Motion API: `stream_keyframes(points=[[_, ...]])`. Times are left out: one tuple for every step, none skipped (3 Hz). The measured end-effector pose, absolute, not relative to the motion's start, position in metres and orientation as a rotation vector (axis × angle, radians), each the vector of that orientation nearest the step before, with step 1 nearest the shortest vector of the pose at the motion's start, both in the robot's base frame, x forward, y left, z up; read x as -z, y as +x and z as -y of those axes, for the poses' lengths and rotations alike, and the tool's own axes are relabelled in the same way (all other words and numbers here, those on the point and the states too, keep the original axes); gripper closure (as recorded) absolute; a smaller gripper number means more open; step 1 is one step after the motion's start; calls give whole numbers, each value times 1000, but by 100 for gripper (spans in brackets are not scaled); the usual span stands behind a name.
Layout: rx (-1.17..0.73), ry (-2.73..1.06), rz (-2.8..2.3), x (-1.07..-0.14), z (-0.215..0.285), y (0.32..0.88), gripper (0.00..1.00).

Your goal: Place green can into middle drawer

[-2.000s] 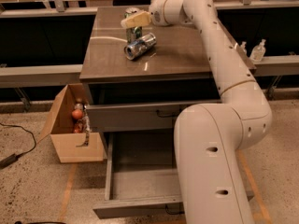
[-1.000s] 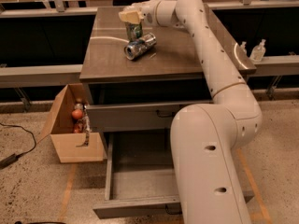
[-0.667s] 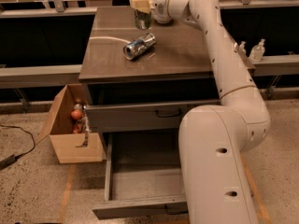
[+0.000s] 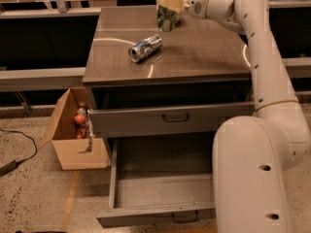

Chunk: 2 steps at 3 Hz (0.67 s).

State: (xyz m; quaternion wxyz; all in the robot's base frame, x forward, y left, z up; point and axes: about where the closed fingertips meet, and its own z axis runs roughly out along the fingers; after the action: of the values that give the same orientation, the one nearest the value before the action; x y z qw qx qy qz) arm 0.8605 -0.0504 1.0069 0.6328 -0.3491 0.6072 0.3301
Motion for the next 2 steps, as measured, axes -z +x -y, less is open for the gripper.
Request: stream_keyframes(points=[[-875, -892, -1363, -1001, 67, 812, 100], [-910, -927, -1366, -994, 68, 799, 100]])
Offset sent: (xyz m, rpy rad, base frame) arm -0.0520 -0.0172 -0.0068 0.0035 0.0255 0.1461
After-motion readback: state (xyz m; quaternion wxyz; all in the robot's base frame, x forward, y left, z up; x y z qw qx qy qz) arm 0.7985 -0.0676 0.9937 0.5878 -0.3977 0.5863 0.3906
